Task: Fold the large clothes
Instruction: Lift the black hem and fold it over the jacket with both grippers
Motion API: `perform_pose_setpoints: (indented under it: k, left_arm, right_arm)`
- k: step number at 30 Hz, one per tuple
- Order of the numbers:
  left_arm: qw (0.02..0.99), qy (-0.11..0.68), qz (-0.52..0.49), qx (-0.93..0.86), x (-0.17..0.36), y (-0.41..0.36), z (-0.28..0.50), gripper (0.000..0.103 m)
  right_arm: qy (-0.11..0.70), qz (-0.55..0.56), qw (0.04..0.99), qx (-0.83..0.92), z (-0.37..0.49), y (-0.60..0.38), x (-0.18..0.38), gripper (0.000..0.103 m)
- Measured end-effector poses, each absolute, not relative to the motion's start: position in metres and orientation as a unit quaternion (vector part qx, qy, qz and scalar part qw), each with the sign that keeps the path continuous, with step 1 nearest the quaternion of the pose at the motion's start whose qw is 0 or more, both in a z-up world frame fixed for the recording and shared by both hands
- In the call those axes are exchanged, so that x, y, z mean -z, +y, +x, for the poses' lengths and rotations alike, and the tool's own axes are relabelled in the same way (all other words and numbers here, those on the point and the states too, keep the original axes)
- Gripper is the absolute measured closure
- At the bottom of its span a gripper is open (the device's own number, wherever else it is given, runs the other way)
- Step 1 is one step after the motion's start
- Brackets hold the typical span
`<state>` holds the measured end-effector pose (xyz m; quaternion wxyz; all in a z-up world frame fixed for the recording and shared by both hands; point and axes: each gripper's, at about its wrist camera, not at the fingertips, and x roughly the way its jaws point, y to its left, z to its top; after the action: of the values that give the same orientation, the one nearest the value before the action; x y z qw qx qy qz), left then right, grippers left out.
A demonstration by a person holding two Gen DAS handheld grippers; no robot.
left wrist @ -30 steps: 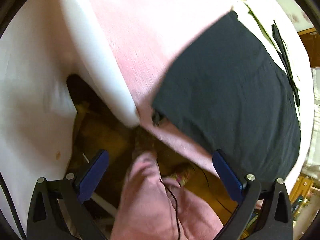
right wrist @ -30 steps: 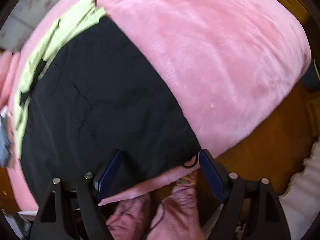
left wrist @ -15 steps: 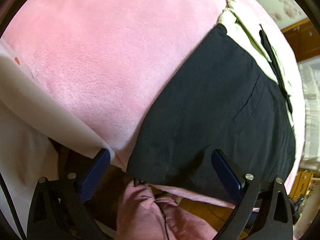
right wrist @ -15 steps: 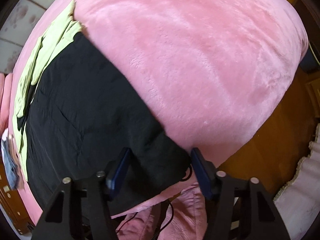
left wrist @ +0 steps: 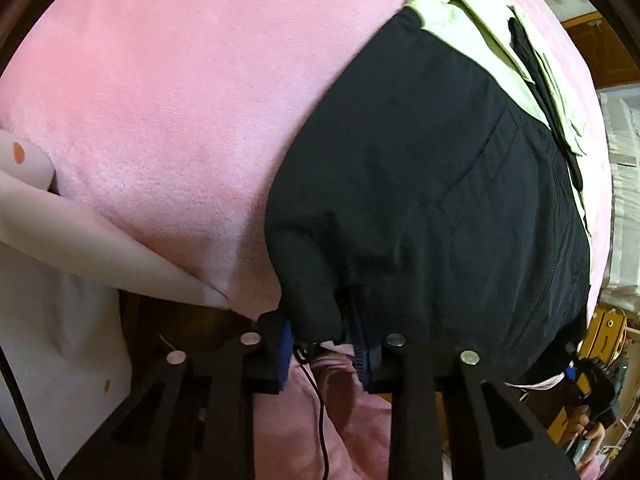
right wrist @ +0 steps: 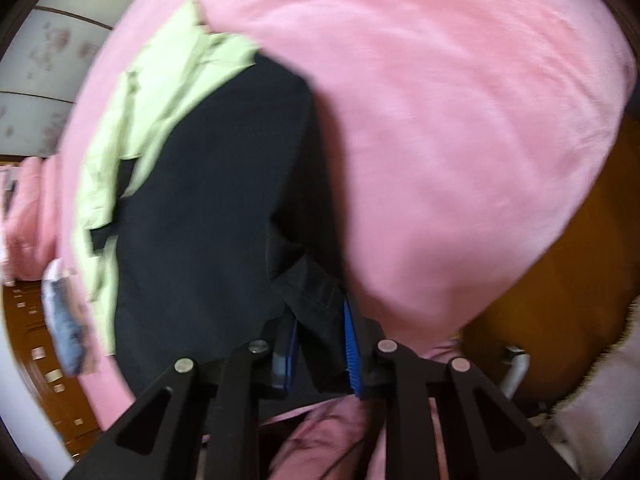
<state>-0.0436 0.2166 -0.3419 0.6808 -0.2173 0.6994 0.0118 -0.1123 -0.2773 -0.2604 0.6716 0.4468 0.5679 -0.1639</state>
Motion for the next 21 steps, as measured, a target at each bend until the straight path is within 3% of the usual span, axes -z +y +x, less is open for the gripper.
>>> perform_pose_setpoints:
  k: [5,12,21]
  left_arm:
    - [0.705,0.671,-0.217,0.07,0.3,0.178,-0.02,0.09]
    - [0.754,0.559,-0.27,0.215,0.204,0.138,0.046,0.092]
    - [0.821,0.425,-0.32,0.209,0.113,0.137,0.124,0.093]
  right_arm:
    - [0.513,0.523,0.666,0.141,-0.081,-0.243,0.237,0.086]
    - [0.388,0.587,0.707,0.07,-0.027,-0.22,0.174,0.088]
    - [0.253,0.6,0.758,0.043,0.015,-0.259,0.106,0.089]
